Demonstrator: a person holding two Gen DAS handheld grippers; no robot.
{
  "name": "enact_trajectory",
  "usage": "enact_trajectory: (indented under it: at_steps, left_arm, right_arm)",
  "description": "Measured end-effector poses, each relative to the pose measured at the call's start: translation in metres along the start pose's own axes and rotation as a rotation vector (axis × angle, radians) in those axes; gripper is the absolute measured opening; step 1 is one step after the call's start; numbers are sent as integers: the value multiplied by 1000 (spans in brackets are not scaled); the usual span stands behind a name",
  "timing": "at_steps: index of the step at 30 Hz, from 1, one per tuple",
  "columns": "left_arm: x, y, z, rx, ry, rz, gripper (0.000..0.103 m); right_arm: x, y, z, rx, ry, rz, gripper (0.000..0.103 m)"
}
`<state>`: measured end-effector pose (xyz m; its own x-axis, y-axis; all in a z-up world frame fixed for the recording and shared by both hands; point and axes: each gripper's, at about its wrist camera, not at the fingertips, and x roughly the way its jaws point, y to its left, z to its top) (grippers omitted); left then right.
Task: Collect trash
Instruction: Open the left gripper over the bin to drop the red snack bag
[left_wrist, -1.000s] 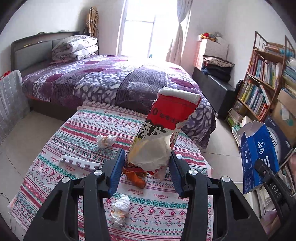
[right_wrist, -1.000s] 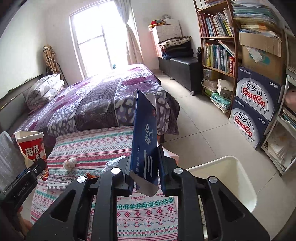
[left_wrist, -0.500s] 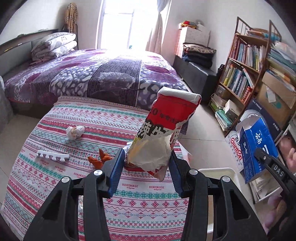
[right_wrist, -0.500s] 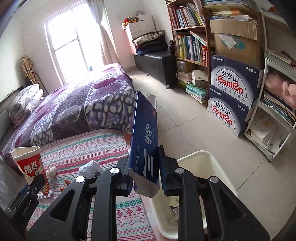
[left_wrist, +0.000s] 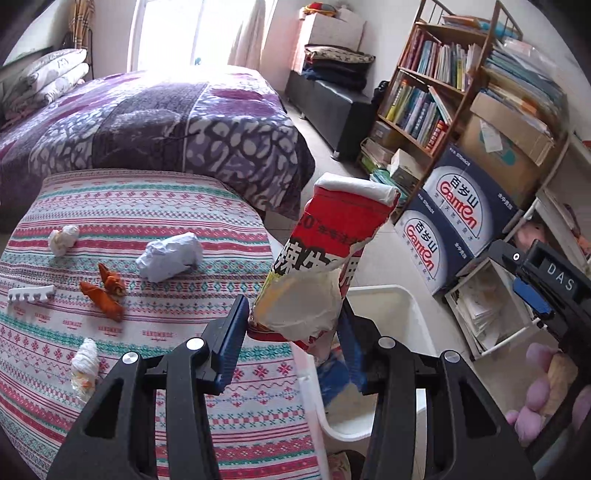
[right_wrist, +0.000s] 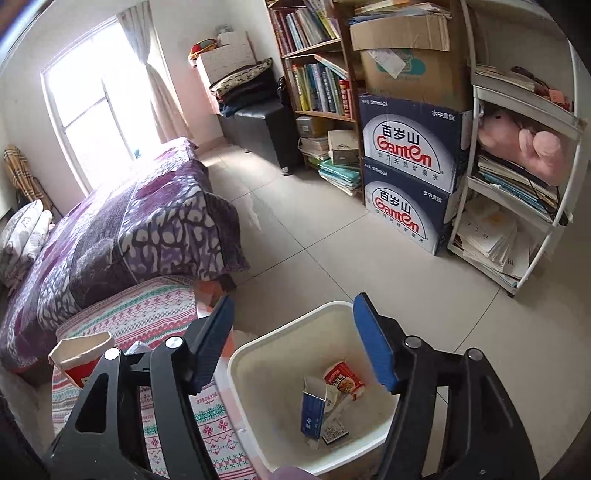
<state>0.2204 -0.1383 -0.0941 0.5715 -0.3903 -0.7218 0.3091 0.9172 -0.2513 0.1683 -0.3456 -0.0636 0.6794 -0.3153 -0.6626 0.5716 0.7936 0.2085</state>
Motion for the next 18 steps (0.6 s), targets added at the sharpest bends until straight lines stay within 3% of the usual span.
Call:
enact_trajectory:
  at_steps: [11, 18]
  left_arm:
    - [28, -59, -10, 54, 75, -93, 48]
    - [47, -93, -19, 68, 134, -160, 52]
  right_arm:
    - [-2, -58, 16, 94, -17, -73, 90]
    - [-1, -87, 24, 137, -11, -129, 91]
